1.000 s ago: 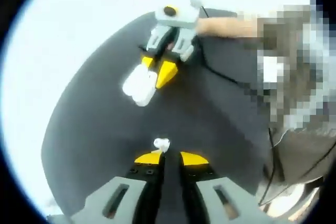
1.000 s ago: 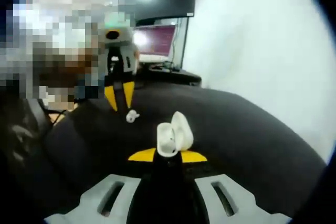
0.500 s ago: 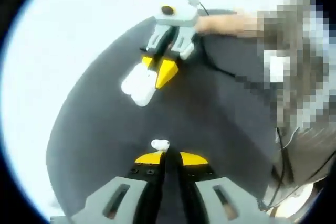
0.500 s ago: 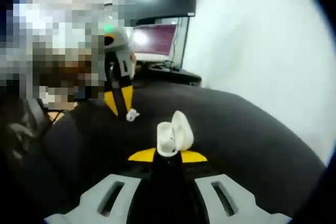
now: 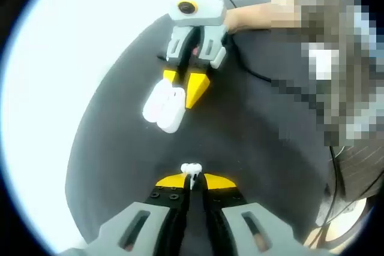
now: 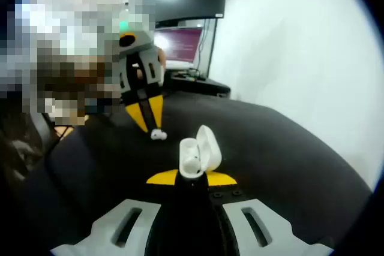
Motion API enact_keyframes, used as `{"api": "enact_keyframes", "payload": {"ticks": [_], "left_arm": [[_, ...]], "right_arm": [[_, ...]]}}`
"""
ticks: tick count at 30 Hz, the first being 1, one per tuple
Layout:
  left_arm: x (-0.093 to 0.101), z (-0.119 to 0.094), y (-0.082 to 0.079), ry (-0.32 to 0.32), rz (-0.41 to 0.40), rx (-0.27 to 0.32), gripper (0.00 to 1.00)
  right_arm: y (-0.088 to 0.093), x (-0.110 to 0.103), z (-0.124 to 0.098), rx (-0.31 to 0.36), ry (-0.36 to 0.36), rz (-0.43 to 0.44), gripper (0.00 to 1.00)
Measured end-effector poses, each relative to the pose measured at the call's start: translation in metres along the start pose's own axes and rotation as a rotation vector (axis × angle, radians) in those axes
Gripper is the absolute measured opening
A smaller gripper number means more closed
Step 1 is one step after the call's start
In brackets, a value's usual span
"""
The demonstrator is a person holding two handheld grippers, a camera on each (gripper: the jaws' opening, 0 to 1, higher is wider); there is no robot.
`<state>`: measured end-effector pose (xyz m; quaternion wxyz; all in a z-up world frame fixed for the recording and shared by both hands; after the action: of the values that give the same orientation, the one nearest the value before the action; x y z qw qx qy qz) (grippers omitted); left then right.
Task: Pick up three earphones and place each one into its charging case using tactile feedback, ensure that each earphone is properly inserted and securely positioned inside the case.
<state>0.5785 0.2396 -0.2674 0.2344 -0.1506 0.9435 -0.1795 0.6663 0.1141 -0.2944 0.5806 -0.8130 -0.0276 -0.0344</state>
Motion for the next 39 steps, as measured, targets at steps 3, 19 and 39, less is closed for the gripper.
{"api": "enact_keyframes", "payload": {"ticks": [3, 19, 39], "left_arm": [[-0.003, -0.007, -0.005, -0.007, 0.008, 0.017, 0.06], [0.004, 0.007, -0.002, 0.014, 0.036, -0.082, 0.04], [-0.002, 0.002, 0.004, 0.111, -0.096, 0.073, 0.02]], "right_arm": [[0.000, 0.000, 0.000, -0.001, 0.000, -0.001, 0.17], [0.002, -0.001, 0.001, -0.008, -0.001, -0.007, 0.17], [0.003, -0.001, 0.001, -0.014, -0.002, -0.006, 0.17]]}}
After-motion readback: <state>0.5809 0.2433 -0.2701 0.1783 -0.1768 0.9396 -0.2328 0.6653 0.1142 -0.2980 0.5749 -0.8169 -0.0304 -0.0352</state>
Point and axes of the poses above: the point that each gripper's makers call its tool centre point, and the gripper's own axes: z roughly forward along the fingers, x roughly to its right, y roughly out of its underside, the point moved 5 cm from there along -z, roughly backward along the fingers, and after that the axes turned 5 degrees about z, right-handed, at the moved point
